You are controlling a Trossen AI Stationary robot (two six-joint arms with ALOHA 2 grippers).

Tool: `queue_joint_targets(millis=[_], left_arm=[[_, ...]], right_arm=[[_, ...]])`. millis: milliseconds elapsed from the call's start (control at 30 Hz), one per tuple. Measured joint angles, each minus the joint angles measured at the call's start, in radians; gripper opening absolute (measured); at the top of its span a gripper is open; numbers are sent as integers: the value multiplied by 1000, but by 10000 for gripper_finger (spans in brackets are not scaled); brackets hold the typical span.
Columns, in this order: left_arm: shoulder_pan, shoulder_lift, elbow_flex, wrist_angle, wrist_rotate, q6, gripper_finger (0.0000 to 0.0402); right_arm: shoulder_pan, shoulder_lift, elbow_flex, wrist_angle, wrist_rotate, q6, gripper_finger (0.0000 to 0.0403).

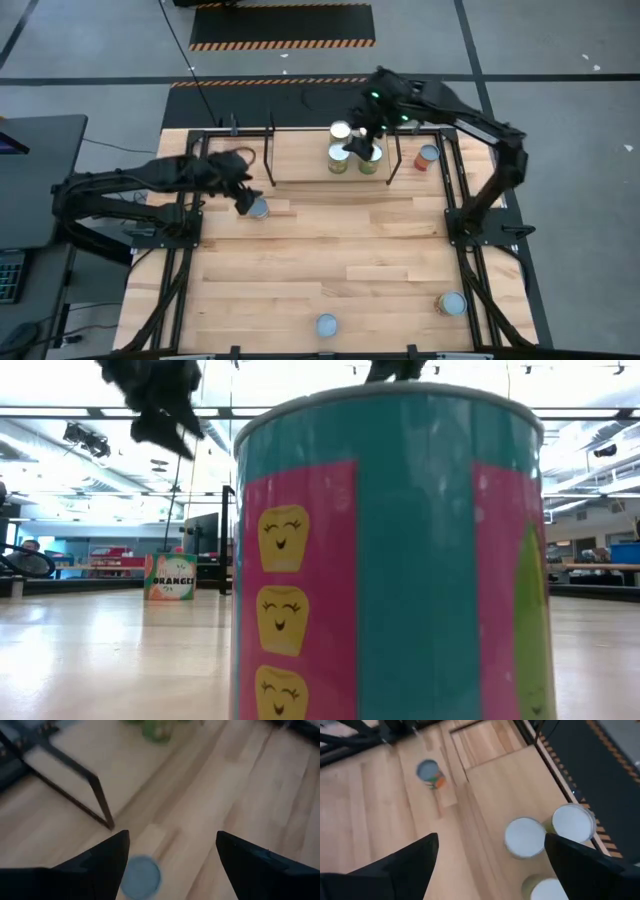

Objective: Pick and place cans onto a shelf
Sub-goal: Put the small canned oranges on the shelf

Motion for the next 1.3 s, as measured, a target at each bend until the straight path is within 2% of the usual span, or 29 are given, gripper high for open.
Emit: queue_joint_targets(millis=[167, 333, 500, 567, 667, 867, 1033, 1200, 1300], left_arm=[[6, 3, -118, 75, -39, -2, 304], [-50, 3, -107, -3, 12, -124, 295], [-168, 2, -117, -19, -104, -145, 287], [-184, 2, -131, -15, -146, -144, 291], [-183, 3, -150, -22, -156, -141, 309], [-130, 30, -152, -51, -132, -116, 352], [-84, 140, -192, -75, -80, 5, 377], [-71, 258, -159, -62, -14, 81, 385], [-74, 270, -137, -40, 31, 90, 385]], right_arm=[[103, -107, -1, -3, 83, 57, 373], [177, -183, -1, -17, 189, 83, 373], [222, -236, -1, -67, 208, 52, 373], [236, -244, -1, -102, 209, 40, 373], [249, -250, -2, -151, 209, 12, 373], [254, -248, -2, -185, 208, 1, 373], [232, -247, -2, -161, 210, -4, 373], [196, -247, -3, -113, 237, 2, 373], [170, -247, -3, -113, 235, -1, 373]])
